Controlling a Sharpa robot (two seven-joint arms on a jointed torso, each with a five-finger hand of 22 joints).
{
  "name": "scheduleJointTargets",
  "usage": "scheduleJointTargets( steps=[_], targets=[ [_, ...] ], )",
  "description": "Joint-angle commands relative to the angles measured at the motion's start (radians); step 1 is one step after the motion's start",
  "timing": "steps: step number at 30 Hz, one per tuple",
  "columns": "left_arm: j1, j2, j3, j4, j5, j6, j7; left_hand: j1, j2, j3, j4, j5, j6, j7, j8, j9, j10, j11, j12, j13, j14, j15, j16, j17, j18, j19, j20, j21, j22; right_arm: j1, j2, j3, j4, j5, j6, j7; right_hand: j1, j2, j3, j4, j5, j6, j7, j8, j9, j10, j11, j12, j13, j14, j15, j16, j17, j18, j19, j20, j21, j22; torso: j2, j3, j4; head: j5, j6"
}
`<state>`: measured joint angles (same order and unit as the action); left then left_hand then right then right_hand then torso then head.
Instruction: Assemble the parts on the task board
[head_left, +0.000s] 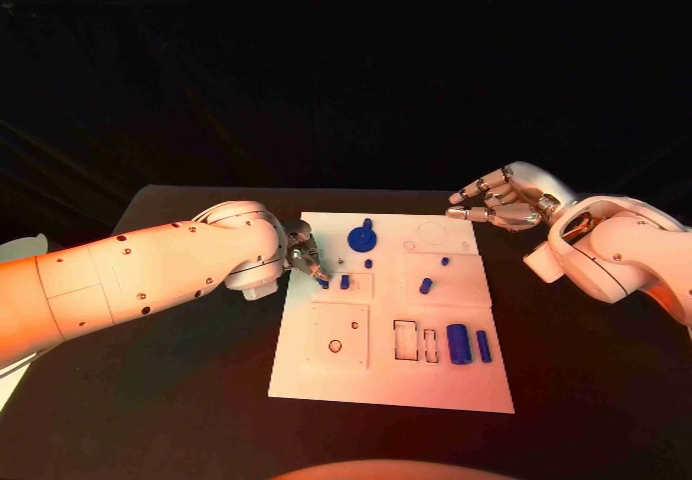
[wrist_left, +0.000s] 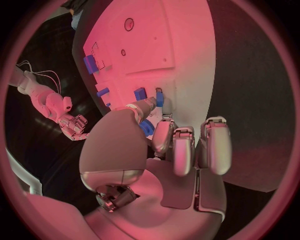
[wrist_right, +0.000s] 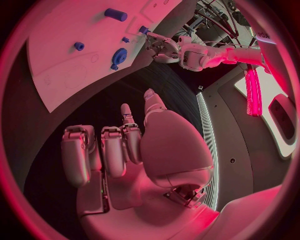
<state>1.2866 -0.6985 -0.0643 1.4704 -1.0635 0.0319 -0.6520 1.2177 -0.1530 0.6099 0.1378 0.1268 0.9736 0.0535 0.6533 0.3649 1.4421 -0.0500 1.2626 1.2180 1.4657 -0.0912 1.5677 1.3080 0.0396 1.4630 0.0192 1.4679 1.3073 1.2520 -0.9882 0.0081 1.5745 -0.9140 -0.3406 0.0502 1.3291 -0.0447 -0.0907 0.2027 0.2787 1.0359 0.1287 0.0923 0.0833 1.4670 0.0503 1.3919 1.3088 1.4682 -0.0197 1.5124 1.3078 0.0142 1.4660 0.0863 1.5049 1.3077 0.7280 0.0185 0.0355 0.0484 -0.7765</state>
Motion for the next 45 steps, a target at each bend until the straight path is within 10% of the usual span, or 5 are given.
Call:
scheduleJointTargets(
  steps=[1, 45],
  targets=[
    [-0.003, 0.003, -0.001, -0.002, -0.012, 0.043, -0.006, 0.000, 0.006, 0.081, -0.078, 0.003, 0.033, -0.032, 0.004, 0.025, 0.008, 0.001, 0.003, 0.002, 0.105, -0.006, 0.003, 0.263, -0.009, 0.055, -0.007, 0.004, 0.164, 0.000, 0.001, 0.000, 0.002, -0.003, 0.006, 0.010, -0.007, 0.000, -0.006, -0.002, 0.007, -0.005, 0.001, 0.006, 0.002, 0.030, -0.005, -0.002, 0.178, 0.081, -0.007, -0.003, 0.170, 0.013, 0.045, -0.007, -0.003, 0.153, 0.000, -0.0004, 0.0004, 0.000, -0.001],
    [-0.006, 0.029, -0.002, -0.027, -0.022, 0.101, -0.007, -0.108, -0.002, 0.006, -0.047, 0.002, 0.071, -0.056, 0.022, 0.063, 0.028, -0.017, 0.022, 0.019, 0.105, -0.021, 0.003, 0.263, -0.015, 0.066, -0.018, 0.023, 0.185, 0.000, -0.004, 0.000, 0.009, -0.003, 0.003, 0.010, -0.007, 0.000, -0.006, -0.002, 0.007, -0.005, 0.001, 0.006, 0.002, 0.030, -0.005, -0.002, 0.178, 0.081, -0.007, -0.003, 0.170, 0.013, 0.045, -0.007, -0.003, 0.153, 0.000, 0.0005, -0.0006, 0.001, -0.008]
  ],
)
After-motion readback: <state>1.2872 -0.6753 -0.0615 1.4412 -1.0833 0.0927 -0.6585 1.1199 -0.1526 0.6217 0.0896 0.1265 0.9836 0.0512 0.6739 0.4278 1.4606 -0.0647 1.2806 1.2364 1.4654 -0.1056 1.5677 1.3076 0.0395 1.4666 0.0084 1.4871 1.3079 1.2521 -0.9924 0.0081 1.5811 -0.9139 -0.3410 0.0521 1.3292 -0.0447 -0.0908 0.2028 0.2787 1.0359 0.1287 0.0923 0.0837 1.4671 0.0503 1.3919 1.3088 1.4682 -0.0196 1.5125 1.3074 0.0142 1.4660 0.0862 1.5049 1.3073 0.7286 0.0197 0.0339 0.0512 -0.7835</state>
